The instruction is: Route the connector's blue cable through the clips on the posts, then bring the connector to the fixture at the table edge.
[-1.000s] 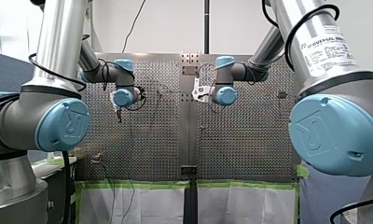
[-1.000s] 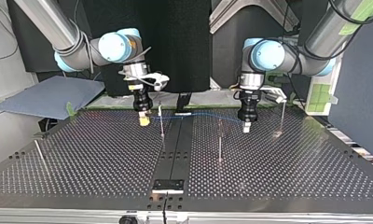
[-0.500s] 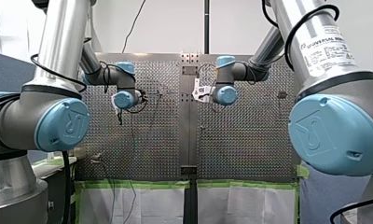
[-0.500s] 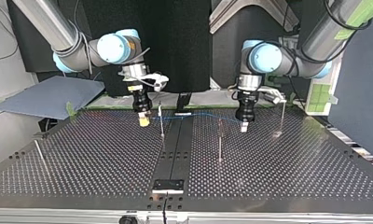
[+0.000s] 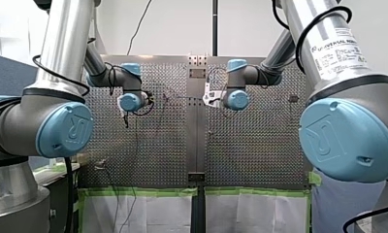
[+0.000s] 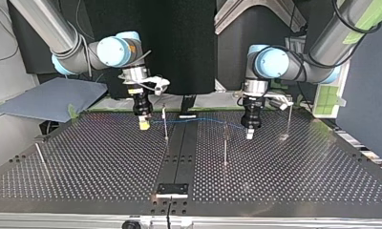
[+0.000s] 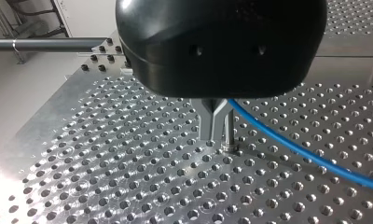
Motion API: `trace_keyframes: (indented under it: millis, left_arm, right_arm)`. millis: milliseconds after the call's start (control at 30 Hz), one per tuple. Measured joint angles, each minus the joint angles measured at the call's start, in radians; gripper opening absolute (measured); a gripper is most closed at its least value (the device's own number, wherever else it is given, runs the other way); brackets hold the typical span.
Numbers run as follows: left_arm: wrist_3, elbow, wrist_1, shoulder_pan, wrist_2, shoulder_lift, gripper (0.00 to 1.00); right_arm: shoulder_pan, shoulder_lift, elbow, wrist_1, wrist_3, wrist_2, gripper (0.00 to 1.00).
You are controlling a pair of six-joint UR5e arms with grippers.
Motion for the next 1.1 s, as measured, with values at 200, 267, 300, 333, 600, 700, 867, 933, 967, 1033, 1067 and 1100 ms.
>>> trace_keyframes:
  millis: [200, 267, 300, 333, 600, 700, 867, 933, 967, 1033, 1067, 1100]
  left_arm:
    - [0.0, 0.008, -0.005, 0.0, 0.013, -0.005, 0.02]
    - [0.003, 0.019, -0.016, -0.001, 0.02, -0.016, 0.02]
    - [0.006, 0.025, -0.022, -0.002, 0.022, -0.022, 0.02]
    - [0.01, 0.03, -0.028, -0.003, 0.024, -0.028, 0.02]
    - [0.015, 0.07, -0.042, -0.002, 0.021, -0.059, 0.02]
    - [0.011, 0.081, -0.045, -0.001, 0.022, -0.059, 0.02]
    - [0.009, 0.092, -0.051, 0.0, 0.025, -0.06, 0.02]
    - [0.009, 0.094, -0.052, 0.0, 0.028, -0.06, 0.02]
    - [0.008, 0.095, -0.053, 0.0, 0.031, -0.061, 0.02]
    - [0.008, 0.097, -0.054, 0.0, 0.036, -0.061, 0.02]
    - [0.008, 0.098, -0.055, 0.0, 0.039, -0.061, 0.02]
    - [0.007, 0.099, -0.056, 0.001, 0.042, -0.061, 0.02]
  right_arm:
    - [-0.009, 0.001, 0.0, 0.0, 0.0, -0.005, 0.0]
    - [-0.011, 0.001, -0.001, 0.001, 0.0, -0.007, 0.0]
    - [-0.012, 0.001, -0.003, 0.001, 0.0, -0.008, 0.0]
    - [-0.014, 0.002, -0.004, 0.003, -0.001, -0.009, 0.0]
    - [-0.023, 0.002, -0.019, 0.015, -0.01, -0.011, 0.0]
    - [-0.028, 0.002, -0.02, 0.015, -0.011, -0.011, 0.0]
    - [-0.04, 0.004, -0.025, 0.015, -0.011, -0.011, 0.0]
    - [-0.044, 0.004, -0.028, 0.016, -0.011, -0.012, 0.0]
    - [-0.047, 0.004, -0.03, 0.016, -0.011, -0.012, 0.0]
    - [-0.051, 0.004, -0.033, 0.017, -0.011, -0.013, 0.0]
    - [-0.054, 0.005, -0.036, 0.018, -0.011, -0.013, 0.0]
    - [-0.056, 0.005, -0.037, 0.018, -0.011, -0.014, 0.0]
